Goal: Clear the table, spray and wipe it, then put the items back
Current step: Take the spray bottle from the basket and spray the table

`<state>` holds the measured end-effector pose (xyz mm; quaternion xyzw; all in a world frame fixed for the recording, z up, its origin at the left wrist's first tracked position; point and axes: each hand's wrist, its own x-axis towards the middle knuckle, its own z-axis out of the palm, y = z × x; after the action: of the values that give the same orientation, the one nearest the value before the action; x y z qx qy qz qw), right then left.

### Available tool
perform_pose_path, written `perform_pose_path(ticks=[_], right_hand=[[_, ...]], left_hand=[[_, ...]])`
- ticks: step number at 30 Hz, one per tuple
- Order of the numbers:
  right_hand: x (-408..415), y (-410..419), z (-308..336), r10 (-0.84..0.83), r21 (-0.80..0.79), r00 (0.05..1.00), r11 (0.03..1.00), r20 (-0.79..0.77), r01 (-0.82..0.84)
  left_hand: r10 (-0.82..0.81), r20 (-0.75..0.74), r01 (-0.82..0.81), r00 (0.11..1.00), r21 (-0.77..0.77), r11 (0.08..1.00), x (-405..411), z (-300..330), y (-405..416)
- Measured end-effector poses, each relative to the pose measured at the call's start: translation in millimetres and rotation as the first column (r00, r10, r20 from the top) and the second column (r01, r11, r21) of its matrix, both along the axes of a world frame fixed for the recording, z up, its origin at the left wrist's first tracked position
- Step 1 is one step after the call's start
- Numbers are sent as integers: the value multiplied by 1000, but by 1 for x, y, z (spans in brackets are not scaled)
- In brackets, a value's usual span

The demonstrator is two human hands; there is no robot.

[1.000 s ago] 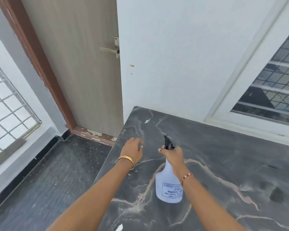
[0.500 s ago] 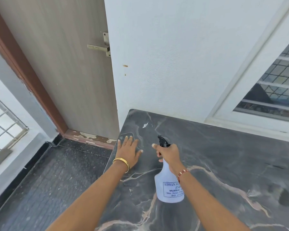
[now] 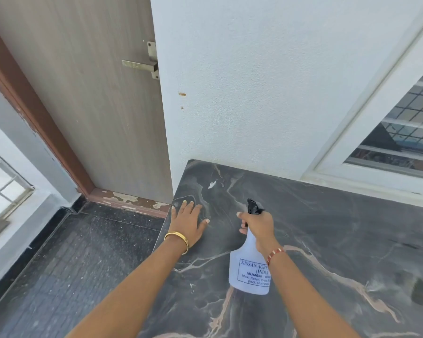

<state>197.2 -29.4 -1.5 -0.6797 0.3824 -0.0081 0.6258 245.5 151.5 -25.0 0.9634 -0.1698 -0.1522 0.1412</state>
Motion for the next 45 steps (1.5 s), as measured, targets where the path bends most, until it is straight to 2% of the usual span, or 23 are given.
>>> perform_pose_path(ticks=[5, 13, 19, 26, 32, 37, 41, 45], right_hand=[[-26, -37, 6, -176, 140, 984, 975, 10, 172], [-85, -124, 24, -404, 72, 914, 913, 31, 401], [-102, -167, 23, -339, -47, 941, 940, -15, 338], [-114, -198, 15, -362, 81, 932, 929, -12, 361], [-149, -245, 14, -584, 315, 811, 772, 12, 552], [-178, -305, 28, -631, 280, 775, 750, 33, 599], [-209, -364, 32, -725, 317, 687, 660, 35, 681], [-229, -402, 29, -728, 303, 685, 653, 1, 694]], left_hand=[[-58, -5, 58, 998, -29, 998, -3, -1, -22], [-251, -4, 251, 968, -60, 966, -27, 6, -105], [-353, 5, 353, 936, -31, 935, -58, 11, -164], [-317, -13, 317, 948, -25, 948, -79, 17, -207], [-326, -29, 325, 945, -32, 945, -97, 13, -252], [-388, -24, 387, 921, -34, 921, -118, 15, -307], [-437, -13, 436, 899, -42, 899, -139, 20, -348], [-458, -10, 458, 889, -39, 888, -154, 19, -374]])
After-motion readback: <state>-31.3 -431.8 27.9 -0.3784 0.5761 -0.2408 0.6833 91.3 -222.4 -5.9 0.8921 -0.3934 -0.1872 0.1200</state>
